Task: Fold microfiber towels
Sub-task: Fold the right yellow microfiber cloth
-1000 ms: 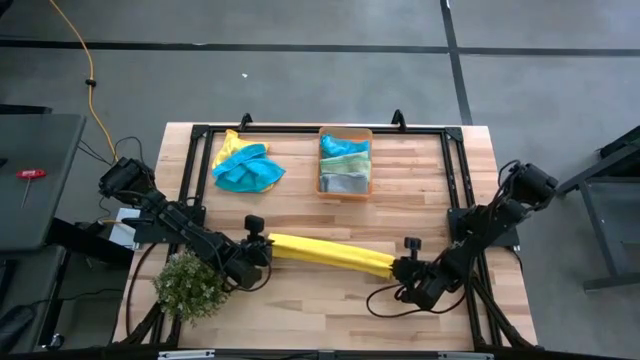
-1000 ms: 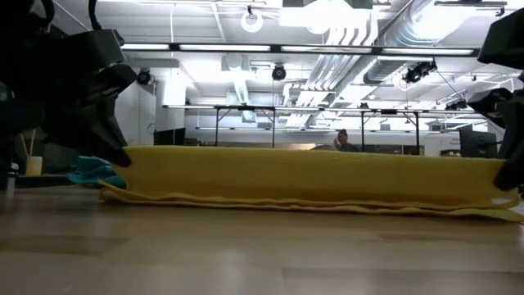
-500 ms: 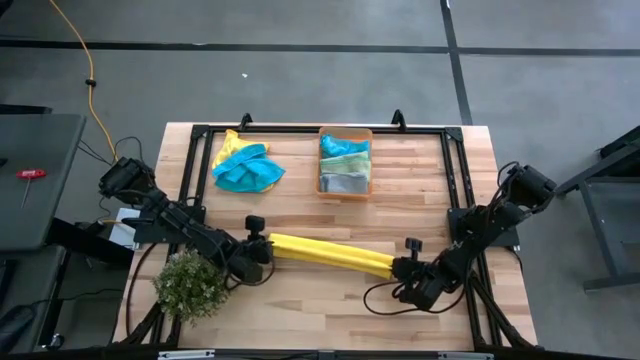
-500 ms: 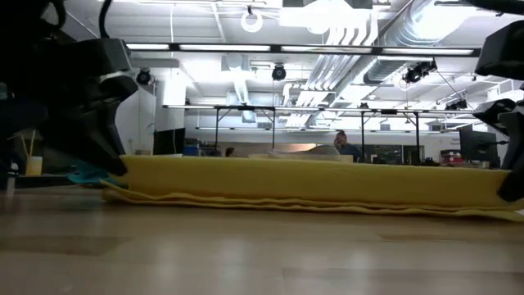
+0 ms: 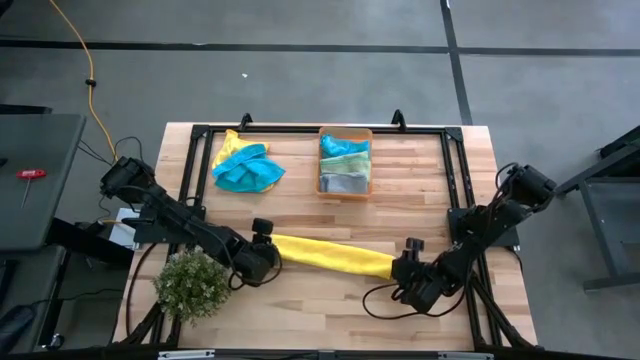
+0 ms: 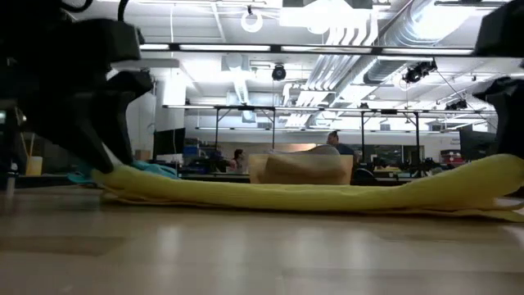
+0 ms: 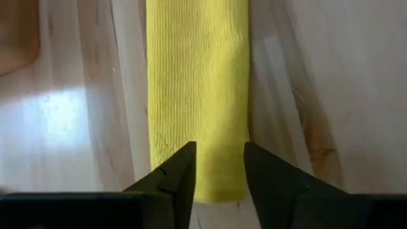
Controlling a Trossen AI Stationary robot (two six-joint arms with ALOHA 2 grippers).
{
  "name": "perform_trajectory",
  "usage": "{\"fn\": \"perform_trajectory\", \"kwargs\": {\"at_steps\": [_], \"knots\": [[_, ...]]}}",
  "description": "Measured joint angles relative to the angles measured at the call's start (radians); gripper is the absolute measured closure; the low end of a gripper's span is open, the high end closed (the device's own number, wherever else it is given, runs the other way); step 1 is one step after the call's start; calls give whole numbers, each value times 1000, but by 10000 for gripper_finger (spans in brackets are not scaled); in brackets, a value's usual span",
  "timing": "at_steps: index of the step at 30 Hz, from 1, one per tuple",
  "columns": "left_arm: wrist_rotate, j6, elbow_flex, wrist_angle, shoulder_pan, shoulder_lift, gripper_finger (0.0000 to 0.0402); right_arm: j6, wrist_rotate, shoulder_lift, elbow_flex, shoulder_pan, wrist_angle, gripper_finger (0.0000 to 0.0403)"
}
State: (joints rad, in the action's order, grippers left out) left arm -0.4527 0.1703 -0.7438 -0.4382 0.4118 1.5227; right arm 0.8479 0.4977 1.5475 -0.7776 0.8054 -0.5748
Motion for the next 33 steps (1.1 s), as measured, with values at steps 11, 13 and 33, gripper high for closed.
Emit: {"fn": "perform_trajectory", "kwargs": {"at_steps": [11, 13, 33], "knots": [[61, 2, -70, -72, -2, 0, 245, 126, -70, -1, -51, 3, -213, 188], [54, -12, -60, -60, -13, 0, 245, 152, -88, -1, -39, 6, -240, 191], [388, -164, 298, 889, -357, -150, 247, 608, 172, -116, 125, 235, -207, 197]]}}
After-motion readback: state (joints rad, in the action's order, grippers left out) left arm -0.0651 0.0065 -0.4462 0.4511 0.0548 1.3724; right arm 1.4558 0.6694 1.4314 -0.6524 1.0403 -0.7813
